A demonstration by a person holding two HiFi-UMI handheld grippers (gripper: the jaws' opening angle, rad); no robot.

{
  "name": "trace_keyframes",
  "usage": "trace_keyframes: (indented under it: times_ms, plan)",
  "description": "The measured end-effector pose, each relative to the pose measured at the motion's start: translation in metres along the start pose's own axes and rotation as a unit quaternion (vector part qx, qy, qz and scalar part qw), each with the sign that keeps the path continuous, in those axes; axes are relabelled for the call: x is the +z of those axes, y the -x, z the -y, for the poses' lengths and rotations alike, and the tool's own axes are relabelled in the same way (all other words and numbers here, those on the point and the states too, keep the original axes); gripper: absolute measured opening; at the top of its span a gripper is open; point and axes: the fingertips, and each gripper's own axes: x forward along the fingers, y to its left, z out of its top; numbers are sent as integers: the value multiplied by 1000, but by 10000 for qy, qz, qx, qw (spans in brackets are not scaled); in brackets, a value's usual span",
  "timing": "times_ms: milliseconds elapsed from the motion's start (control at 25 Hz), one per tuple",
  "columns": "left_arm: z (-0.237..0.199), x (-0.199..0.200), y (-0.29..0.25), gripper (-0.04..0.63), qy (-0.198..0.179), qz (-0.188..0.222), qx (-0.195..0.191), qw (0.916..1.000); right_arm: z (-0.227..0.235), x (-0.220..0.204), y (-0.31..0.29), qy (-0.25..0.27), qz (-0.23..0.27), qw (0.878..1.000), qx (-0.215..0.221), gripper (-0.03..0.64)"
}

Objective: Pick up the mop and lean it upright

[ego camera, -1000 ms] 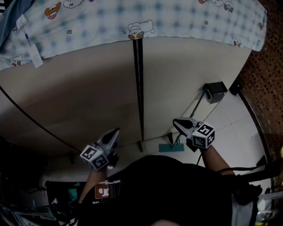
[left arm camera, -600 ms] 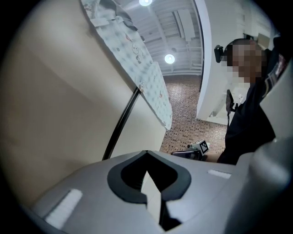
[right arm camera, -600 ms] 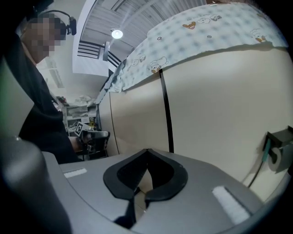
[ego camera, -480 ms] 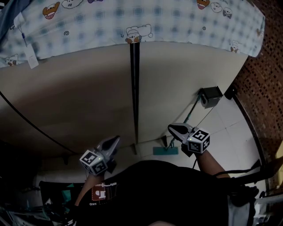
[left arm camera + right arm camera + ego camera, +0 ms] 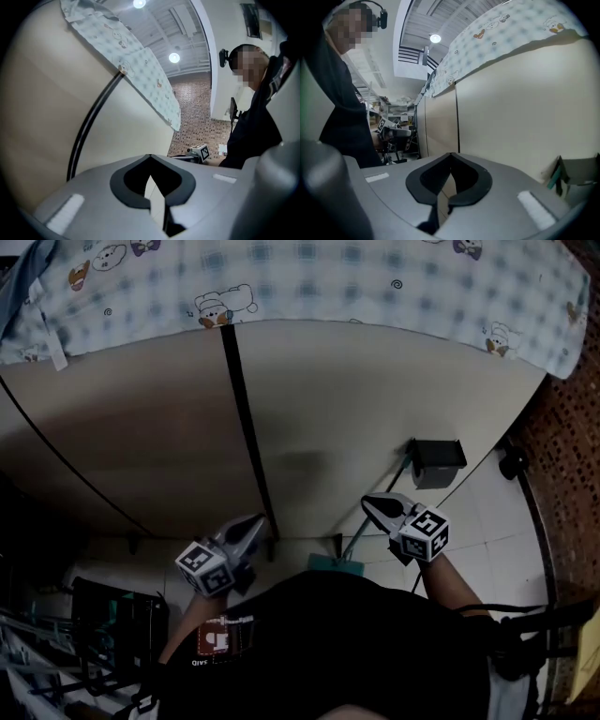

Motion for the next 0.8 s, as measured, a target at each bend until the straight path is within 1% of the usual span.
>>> trace_keyframes:
  times_ms: [80, 160, 240, 400, 480, 640, 800]
  plan:
    - [20, -10, -24, -6, 33, -56, -14, 10000, 15, -7, 13, -6, -80, 9999, 113, 15]
    - [34, -15, -37, -6, -36, -139, 2, 9999, 23, -15, 21, 5, -142, 9996, 237, 15]
    - [35, -16, -45, -6, -123, -201, 45, 9997, 34, -19, 25, -45, -152, 9996, 245, 15]
    - [19, -11, -53, -6, -119, -176, -24, 9998, 42, -16, 20, -248, -105, 9996, 95, 15]
    - [10, -10, -60, -6, -117, -187, -169, 9996, 41, -17, 15, -292, -183, 9994, 14, 15]
    - [-3, -10, -73, -6, -144, -334, -541, 9979, 37, -24, 12, -169, -407, 9990, -122, 15]
    - [-9, -19, -102, -6, -89, -460, -861, 9952, 52, -34, 19, -374, -447, 9975, -393, 15]
